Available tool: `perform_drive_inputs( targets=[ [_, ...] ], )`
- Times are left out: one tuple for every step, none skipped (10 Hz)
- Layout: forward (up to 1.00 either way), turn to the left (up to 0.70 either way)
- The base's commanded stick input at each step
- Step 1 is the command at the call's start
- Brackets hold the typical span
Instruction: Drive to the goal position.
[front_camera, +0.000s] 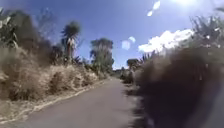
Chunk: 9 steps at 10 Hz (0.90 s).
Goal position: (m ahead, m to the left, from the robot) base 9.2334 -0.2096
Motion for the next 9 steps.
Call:
perform_drive_inputs(
  targets=[
    [1.00,0.00],
    [1.00,0.00],
    [1.00,0.00],
    [1.00,0.00],
    [1.00,0.00],
    [1.00,0.00],
    [1.00,0.00],
    [1.00,0.00],
    [1.00,0.00]
  ],
)
